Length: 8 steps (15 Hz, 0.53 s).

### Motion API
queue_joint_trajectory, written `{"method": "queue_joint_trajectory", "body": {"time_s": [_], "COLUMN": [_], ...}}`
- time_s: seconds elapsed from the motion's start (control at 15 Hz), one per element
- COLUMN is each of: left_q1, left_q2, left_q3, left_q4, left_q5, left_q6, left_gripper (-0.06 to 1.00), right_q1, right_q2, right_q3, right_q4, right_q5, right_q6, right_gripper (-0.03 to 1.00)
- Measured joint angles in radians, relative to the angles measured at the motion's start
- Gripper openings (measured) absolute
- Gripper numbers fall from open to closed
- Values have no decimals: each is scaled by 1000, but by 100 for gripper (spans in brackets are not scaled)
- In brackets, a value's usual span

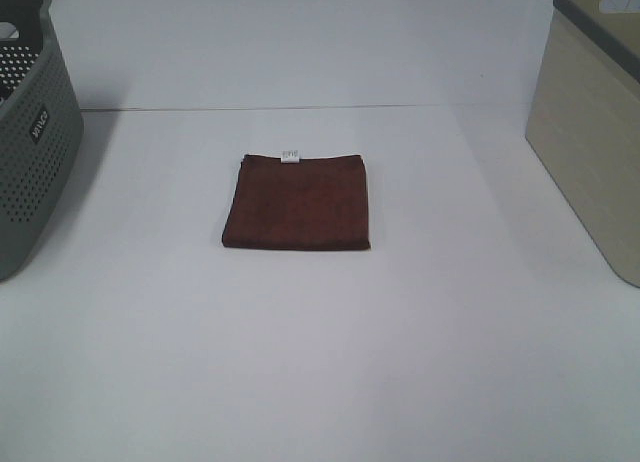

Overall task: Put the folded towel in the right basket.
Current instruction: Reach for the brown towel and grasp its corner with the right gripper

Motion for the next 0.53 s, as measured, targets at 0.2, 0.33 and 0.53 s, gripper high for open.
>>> {"method": "queue_joint_trajectory", "body": {"time_s": [0.2, 0.33, 0.53], "left_q1": [0, 0, 0], "left_q2": [0, 0, 0], "left_q3": [0, 0, 0], "left_q4": [0, 0, 0], "left_q5": [0, 0, 0], "left_q6": [0, 0, 0], "left_gripper": [0, 0, 0], "right_q1": [0, 0, 0], "right_q2": [0, 0, 0], "right_q3": [0, 0, 0], "right_q4": [0, 0, 0], "right_q5": [0, 0, 0], "right_q6": [0, 0, 0], "right_gripper": [72, 72, 72]}}
